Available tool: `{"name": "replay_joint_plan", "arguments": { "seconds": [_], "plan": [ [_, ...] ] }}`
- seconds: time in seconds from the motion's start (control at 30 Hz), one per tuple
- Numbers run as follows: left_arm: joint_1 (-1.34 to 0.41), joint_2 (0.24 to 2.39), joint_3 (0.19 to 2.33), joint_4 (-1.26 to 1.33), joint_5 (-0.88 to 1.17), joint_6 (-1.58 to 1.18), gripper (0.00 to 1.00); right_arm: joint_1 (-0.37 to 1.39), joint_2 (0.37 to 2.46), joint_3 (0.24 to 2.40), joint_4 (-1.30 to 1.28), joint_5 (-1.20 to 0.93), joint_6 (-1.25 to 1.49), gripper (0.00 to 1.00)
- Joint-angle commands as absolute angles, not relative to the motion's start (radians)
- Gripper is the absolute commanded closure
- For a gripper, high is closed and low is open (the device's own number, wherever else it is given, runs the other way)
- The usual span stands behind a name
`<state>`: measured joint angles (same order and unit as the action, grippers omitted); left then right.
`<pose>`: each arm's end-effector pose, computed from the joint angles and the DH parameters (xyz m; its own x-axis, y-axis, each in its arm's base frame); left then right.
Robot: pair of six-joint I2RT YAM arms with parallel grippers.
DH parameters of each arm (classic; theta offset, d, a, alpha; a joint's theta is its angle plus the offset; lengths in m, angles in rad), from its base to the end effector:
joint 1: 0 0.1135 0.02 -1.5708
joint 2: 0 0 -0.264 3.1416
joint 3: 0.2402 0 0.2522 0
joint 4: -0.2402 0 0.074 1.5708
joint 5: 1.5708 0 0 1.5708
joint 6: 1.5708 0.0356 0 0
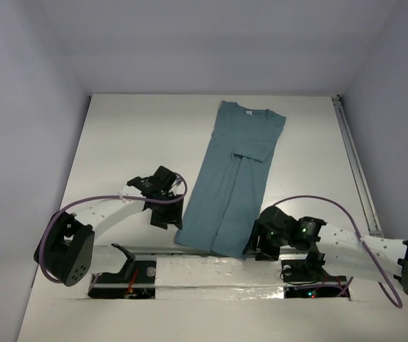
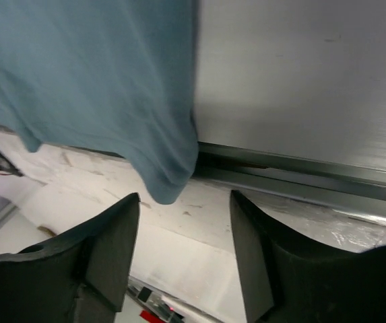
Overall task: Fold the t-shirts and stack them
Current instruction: Rotate the tshirt 90 degrees, then grab the bottom of the folded rectangular tshirt with both arms
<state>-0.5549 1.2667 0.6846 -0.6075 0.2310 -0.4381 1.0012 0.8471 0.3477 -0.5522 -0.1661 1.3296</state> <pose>0.1818 -0.1223 0.1800 -0.9627 0.1109 -0.2467 0.1953 0.9161 -0.3503 0.0722 0.1237 0.1520 -0.9613 0.2748 0.0209 0.2457 0.8205 0.5161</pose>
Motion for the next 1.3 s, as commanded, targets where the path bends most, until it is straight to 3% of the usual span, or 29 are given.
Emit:
{"name": "replay_joint_plan", "arguments": {
  "seconds": [0.0,0.17,0.47,0.8,0.9,1.1,1.2,1.27],
  "plan": [
    [-0.615,1.293,0.690,-0.640,0.275,-0.439,0.50,1.051,0.917,0.362,-0.454,-0.193,1.347,0.40],
    [-0.624,1.333,0.689,-0.623,0.294,-0.446,0.54,1.069,0.916,0.367,-0.448,-0.124,1.396,0.49],
    [-0.670,1.351,0.693,-0.644,0.304,-0.454,0.59,1.069,0.916,0.333,-0.413,-0.163,1.411,0.51],
    [-0.706,1.367,0.681,-0.640,0.333,-0.459,0.67,1.078,0.920,0.330,-0.399,-0.150,1.428,0.69],
    [-0.706,1.367,0.684,-0.641,0.334,-0.456,0.74,1.078,0.927,0.331,-0.393,-0.150,1.430,0.81],
    [-0.706,1.365,0.675,-0.646,0.348,-0.457,0.85,1.078,0.885,0.339,-0.423,-0.109,1.448,0.93],
    [-0.706,1.361,0.676,-0.649,0.350,-0.457,1.00,1.078,0.847,0.342,-0.463,-0.088,1.463,1.00],
    [-0.706,1.355,0.681,-0.657,0.342,-0.460,1.00,1.078,0.810,0.353,-0.527,-0.058,1.473,1.00]
  ]
}}
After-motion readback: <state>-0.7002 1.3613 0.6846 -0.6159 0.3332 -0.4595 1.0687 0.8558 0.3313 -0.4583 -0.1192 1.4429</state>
